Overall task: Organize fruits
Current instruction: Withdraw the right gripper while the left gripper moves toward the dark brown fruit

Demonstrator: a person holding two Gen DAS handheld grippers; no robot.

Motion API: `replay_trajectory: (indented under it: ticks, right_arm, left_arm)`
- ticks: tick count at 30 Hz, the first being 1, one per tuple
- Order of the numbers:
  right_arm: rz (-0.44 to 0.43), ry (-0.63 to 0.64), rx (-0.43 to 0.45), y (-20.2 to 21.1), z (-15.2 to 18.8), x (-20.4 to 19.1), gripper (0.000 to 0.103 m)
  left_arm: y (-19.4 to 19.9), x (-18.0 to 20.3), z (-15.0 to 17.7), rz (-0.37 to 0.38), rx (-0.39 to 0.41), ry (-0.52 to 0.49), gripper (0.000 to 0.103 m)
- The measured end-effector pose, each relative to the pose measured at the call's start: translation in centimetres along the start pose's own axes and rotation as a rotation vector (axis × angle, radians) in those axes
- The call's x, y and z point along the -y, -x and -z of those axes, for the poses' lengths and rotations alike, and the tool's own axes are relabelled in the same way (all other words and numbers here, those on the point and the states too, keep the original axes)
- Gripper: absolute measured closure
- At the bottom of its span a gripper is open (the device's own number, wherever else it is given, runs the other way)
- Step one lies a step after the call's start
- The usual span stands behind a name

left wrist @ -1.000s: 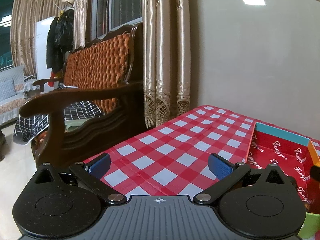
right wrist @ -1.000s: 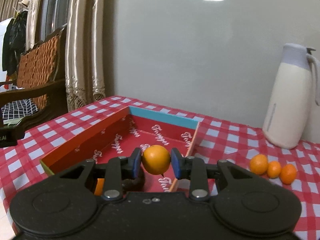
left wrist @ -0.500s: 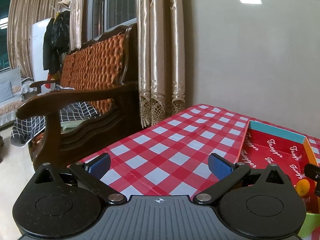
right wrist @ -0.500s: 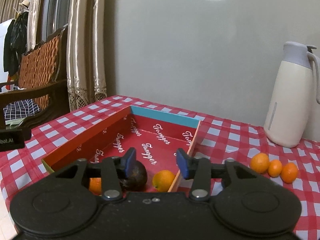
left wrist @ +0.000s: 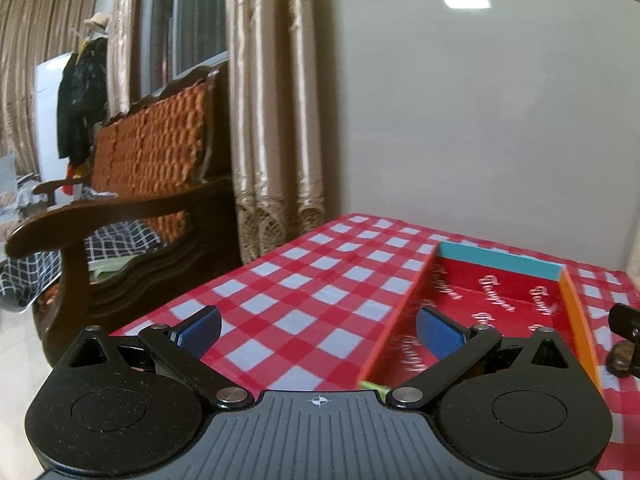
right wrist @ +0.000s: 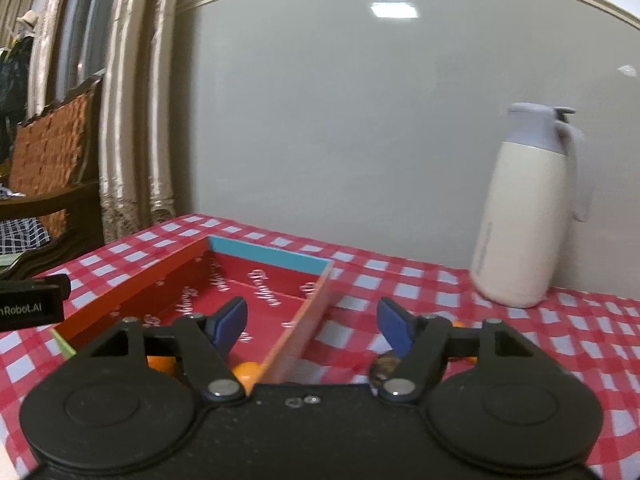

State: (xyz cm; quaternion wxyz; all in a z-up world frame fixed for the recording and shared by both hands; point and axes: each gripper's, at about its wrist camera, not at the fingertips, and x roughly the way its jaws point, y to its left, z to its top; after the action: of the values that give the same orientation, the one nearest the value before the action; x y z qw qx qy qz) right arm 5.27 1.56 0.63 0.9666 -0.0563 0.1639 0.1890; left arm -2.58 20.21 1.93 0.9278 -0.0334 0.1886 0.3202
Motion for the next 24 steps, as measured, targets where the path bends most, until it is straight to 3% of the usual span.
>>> replay_trajectory:
  ticks: [10,24]
  right_arm:
    - [0.142,-0.038,-0.009,1.2,1.1,4.8,0.021]
    - [0.315,-0.119,-0.07,2.3,3.9,12.0,0.018]
  left_arm:
    - [1.5,5.2,0.2,0.087,0.021,-0.05,0.0]
    - [3.9,12.8,1.1,0.209,0.05,-0.146,0.0]
